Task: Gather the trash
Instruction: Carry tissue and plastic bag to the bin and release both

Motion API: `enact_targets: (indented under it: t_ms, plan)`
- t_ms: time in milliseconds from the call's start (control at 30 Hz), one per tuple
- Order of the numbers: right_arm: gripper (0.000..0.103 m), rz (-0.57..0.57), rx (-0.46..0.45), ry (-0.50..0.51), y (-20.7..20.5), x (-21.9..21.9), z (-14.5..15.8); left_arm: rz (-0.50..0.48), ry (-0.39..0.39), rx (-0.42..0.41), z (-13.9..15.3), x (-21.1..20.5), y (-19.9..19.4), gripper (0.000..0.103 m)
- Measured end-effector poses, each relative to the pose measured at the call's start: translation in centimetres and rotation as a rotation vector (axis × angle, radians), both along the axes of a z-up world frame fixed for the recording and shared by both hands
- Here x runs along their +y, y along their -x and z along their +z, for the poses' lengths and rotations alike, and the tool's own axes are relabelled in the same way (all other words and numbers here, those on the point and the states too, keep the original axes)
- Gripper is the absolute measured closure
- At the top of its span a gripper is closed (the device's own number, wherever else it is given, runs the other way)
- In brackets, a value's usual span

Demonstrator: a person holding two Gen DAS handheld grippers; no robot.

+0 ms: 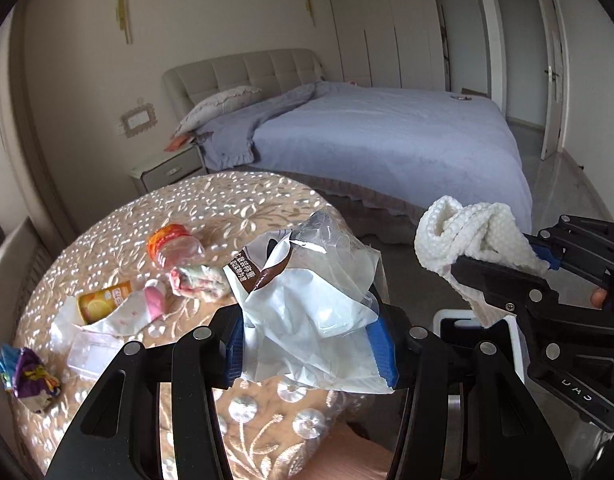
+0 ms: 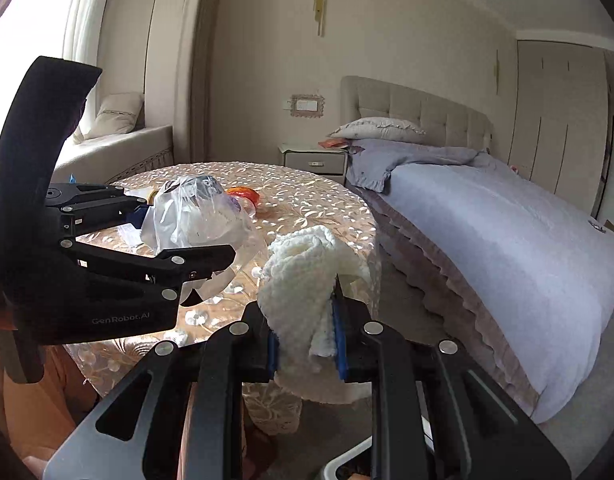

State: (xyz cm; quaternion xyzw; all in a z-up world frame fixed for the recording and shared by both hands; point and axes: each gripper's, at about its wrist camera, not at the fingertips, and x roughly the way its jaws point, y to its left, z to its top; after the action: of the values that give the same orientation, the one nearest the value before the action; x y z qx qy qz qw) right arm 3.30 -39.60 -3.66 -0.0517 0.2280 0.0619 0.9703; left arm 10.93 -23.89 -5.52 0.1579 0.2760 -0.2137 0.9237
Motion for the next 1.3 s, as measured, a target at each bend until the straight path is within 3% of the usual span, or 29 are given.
enact_targets:
  t_ms: [167, 600, 867, 1167, 1200, 1233, 1267, 1300]
  plan:
    - [0.081, -0.082, 0.043, -0.030, 1.7, -3.4, -2.0, -0.095, -0.032, 0.034, -2.2, -4.6, 0.6, 0.053]
    - [0.080, -0.299, 0.241, -0.148, 4.5, -11.4, -11.3, -0.293, -0.150, 0.152, -9.5, -14.6, 1.0, 0.053]
    - [0.080, -0.348, 0.354, -0.194, 4.6, -14.6, -17.1, -0.384, -0.218, 0.267, -14.8, -19.1, 0.3, 0.053]
    - [0.078, -0.385, 0.444, -0.252, 3.8, -17.0, -21.8, -0.415, -0.254, 0.378, -19.1, -21.9, -0.7, 0.052]
    - [0.076, -0.384, 0.450, -0.256, 3.8, -17.1, -22.1, -0.415, -0.257, 0.386, -19.4, -22.0, -0.9, 0.048]
    - [0.069, -0.383, 0.451, -0.259, 3.8, -17.2, -22.3, -0.415, -0.259, 0.390, -19.7, -22.0, -0.8, 0.036]
    - [0.033, -0.377, 0.453, -0.265, 3.7, -17.3, -22.5, -0.412, -0.261, 0.393, -19.9, -22.1, -0.8, 0.024]
    - [0.004, -0.378, 0.445, -0.260, 3.8, -17.3, -22.5, -0.411, -0.262, 0.392, -20.0, -22.1, -0.8, 0.005]
